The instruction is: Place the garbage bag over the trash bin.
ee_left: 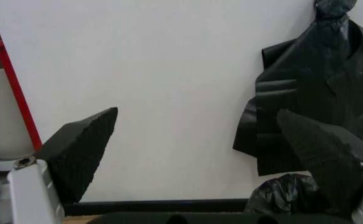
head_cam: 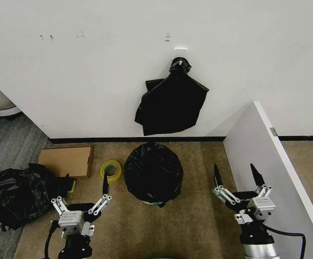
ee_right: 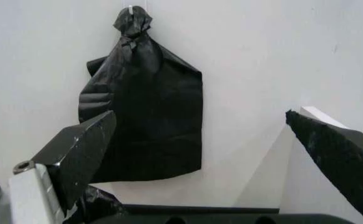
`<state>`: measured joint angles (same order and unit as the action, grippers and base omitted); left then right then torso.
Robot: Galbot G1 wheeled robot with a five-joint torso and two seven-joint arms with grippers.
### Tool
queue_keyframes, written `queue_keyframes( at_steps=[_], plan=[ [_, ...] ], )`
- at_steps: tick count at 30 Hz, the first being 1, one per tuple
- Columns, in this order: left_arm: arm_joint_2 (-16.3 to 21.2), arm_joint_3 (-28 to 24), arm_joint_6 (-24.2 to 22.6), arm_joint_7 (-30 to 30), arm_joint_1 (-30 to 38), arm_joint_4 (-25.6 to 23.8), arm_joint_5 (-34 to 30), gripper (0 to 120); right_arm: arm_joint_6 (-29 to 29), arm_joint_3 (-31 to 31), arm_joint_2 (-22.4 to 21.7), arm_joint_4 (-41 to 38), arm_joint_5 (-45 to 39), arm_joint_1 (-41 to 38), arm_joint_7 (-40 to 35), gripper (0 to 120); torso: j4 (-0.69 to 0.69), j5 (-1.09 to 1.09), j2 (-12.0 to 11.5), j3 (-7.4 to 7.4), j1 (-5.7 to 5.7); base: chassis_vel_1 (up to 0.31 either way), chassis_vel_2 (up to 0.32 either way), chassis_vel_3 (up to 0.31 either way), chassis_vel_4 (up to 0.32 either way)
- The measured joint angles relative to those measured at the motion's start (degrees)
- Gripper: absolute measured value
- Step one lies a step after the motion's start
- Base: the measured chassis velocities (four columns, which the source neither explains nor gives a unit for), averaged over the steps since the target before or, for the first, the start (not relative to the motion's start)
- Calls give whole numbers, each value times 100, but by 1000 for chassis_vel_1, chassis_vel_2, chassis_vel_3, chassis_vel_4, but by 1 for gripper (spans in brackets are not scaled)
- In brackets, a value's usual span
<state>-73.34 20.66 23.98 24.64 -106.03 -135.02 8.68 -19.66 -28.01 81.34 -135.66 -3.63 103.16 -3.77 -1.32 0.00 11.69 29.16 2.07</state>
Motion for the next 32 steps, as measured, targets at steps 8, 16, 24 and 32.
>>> queue_keyframes(
  at_steps=[8,16,24,32],
  plan=[
    [0,0,0,0,0,0,0,100,0,0,0,0,0,0,0,100,0,0,0,0,0,0,0,0,0],
    [0,0,0,0,0,0,0,100,0,0,0,0,0,0,0,100,0,0,0,0,0,0,0,0,0],
    [0,0,0,0,0,0,0,100,0,0,0,0,0,0,0,100,0,0,0,0,0,0,0,0,0],
    [0,0,0,0,0,0,0,100,0,0,0,0,0,0,0,100,0,0,0,0,0,0,0,0,0]
  ],
)
